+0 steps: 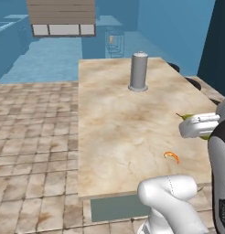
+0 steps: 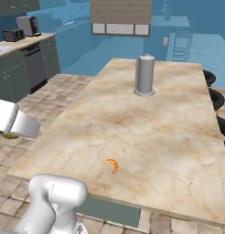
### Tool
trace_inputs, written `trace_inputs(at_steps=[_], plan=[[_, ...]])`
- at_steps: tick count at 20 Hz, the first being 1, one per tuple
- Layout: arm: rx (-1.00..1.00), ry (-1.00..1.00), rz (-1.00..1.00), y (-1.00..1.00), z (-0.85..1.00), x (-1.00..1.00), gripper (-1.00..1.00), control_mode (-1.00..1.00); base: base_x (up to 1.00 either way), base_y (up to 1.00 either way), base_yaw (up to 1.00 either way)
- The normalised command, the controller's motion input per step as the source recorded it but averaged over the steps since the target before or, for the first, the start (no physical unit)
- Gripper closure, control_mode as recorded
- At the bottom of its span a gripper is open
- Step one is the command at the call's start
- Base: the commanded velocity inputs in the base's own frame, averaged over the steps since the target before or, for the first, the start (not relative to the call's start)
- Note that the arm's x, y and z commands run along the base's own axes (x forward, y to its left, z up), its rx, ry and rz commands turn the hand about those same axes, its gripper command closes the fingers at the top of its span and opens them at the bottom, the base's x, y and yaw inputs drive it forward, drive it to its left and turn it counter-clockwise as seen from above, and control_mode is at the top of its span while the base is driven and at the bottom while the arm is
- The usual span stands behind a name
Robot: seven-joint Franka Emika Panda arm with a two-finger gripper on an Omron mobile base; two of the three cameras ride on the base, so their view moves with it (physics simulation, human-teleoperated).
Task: Open the fridge, remove the pear, onion, and shrimp, and place them on any counter.
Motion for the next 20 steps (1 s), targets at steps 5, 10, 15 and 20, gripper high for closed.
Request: trace_inputs(at_steps=[5,10,15,20], plan=[[0.05,0.10,0.00,-0.09,-0.47,0.64,1.00,-1.00,0.00,0.00,0.00],[0.03,0.14,-0.08,0.00,-0.91,0.99,1.00,-1.00,0.00,0.00,0.00],[0.05,0.04,-0.08,0.00,-1.00,0.94,1.00,-1.00,0.00,0.00,0.00],[0.06,0.00,-0.08,0.00,-0.92,0.82,1.00,-1.00,0.00,0.00,0.00]])
